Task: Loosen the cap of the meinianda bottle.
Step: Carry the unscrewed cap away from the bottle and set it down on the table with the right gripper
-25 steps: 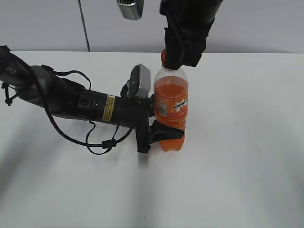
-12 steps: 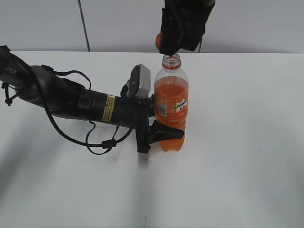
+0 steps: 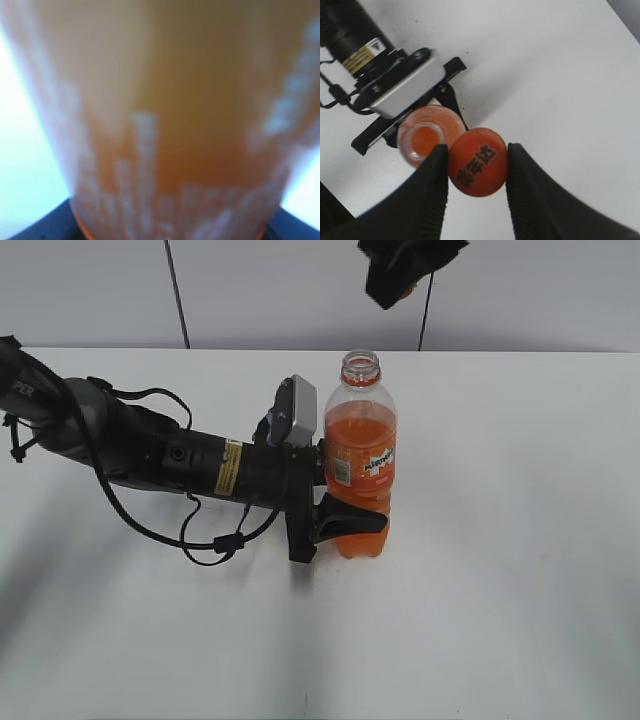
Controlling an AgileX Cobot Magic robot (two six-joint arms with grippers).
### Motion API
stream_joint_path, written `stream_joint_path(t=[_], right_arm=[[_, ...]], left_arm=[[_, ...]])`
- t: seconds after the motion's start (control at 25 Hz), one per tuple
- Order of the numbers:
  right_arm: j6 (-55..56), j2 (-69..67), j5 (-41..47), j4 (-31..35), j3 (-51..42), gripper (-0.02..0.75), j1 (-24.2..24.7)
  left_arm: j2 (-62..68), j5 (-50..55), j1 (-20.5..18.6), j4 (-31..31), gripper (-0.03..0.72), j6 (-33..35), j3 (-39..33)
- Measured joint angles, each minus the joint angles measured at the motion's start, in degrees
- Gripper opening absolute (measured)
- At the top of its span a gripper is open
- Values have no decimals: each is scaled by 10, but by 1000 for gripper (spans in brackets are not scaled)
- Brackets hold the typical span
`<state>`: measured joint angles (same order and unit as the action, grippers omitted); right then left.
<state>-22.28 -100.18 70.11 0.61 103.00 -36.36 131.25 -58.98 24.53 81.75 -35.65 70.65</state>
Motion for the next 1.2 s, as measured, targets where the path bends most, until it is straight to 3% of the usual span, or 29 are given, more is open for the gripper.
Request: stream_joint_path(t=[0.24,0.76,1.0,1.2], right_arm=[[74,19,-11,79,-47,271,123],[132,123,-266,111,-461,271,335],[135,112,-434,135,-576,271,373],[136,68,-508,162,-593,271,372]], left_arm=[[0,0,0,0,398,0,0],[0,0,0,1,398,0,0],[0,0,0,1,398,0,0],[0,0,0,1,398,0,0]])
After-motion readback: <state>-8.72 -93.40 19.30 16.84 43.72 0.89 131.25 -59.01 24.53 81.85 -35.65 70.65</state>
